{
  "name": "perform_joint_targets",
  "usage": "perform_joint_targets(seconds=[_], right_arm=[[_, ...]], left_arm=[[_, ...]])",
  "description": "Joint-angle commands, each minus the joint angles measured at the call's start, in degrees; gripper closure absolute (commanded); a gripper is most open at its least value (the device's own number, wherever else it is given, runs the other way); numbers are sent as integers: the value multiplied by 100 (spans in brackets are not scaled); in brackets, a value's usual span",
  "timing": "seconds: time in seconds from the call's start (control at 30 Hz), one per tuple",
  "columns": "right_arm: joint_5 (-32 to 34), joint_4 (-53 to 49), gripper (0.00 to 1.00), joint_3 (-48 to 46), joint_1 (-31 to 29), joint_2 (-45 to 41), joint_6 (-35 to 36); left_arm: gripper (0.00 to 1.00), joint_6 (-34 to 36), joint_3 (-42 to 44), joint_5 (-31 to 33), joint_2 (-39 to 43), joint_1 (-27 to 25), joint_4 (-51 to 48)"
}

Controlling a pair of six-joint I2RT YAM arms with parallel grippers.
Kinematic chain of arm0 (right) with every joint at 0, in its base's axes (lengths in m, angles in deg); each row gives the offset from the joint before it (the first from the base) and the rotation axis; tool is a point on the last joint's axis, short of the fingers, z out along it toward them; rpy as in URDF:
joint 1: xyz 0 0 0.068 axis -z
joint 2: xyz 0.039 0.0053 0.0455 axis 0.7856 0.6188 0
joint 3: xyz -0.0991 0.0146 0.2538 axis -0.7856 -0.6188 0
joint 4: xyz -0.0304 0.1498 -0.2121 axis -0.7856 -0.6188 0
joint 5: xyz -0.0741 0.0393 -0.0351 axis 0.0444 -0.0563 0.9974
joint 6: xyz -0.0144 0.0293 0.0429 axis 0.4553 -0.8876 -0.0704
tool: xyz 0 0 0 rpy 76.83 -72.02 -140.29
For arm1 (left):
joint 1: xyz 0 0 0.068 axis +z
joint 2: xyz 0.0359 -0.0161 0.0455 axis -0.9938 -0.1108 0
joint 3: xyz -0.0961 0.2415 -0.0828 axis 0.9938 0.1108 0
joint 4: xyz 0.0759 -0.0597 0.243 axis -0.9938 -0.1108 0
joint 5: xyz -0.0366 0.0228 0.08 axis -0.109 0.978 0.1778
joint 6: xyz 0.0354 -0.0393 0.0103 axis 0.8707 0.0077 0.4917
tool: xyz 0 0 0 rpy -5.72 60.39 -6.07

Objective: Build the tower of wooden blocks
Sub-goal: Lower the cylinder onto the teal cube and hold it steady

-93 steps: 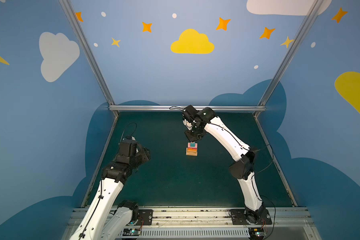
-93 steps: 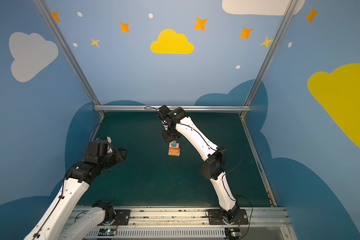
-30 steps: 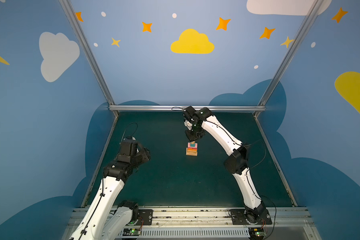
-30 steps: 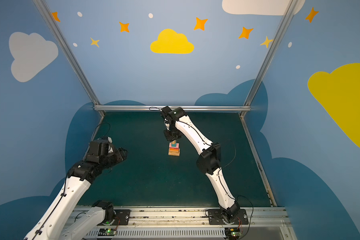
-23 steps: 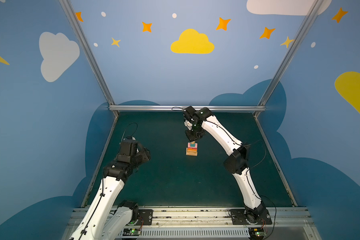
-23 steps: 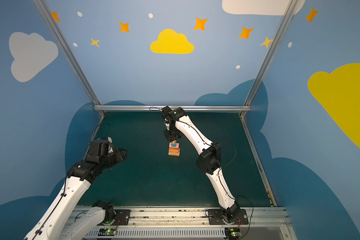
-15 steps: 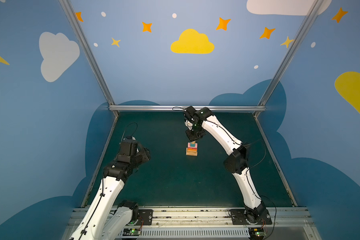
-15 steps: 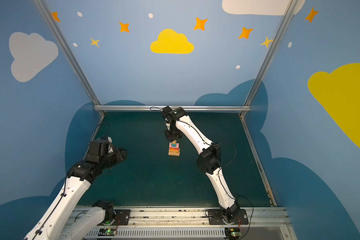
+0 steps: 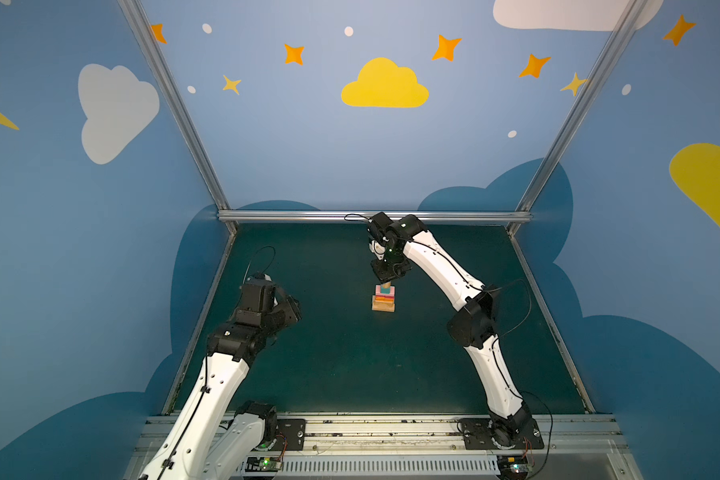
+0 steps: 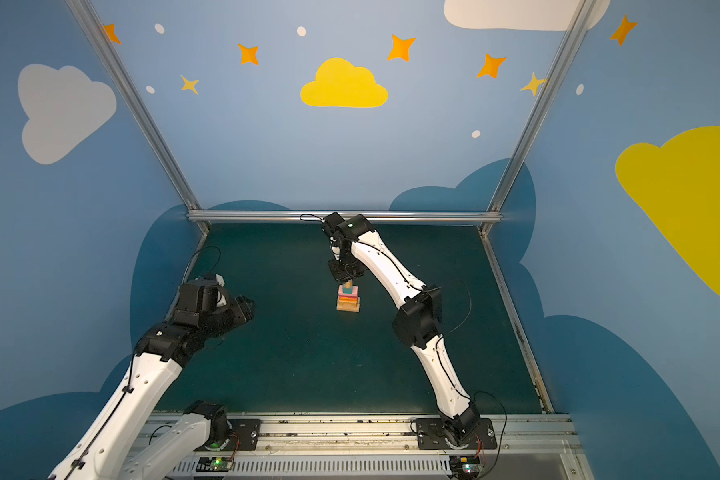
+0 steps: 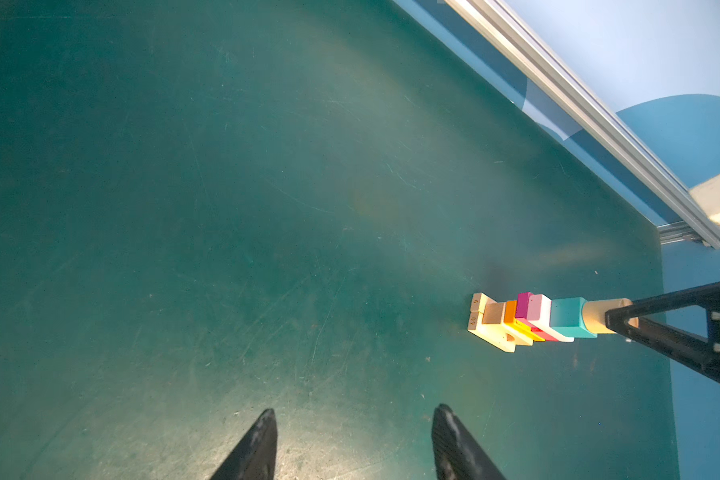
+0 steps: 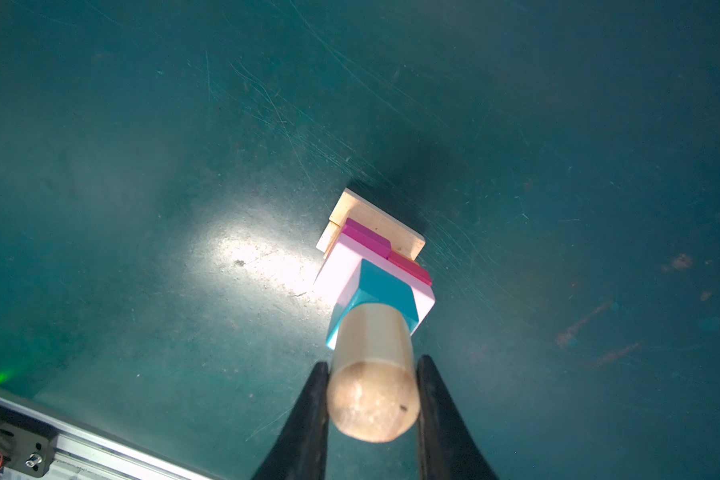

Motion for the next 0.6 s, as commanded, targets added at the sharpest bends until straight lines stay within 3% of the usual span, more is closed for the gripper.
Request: perform_joint_targets(seconds=[0.0,0.57], right_arm=[[-53,-92,100,141,31,104,-24],[-72,-80,90,148,46,130,-49]], left_arm=[[41,51,48,52,75,27,58],[41,62,43,52,102,33,45]])
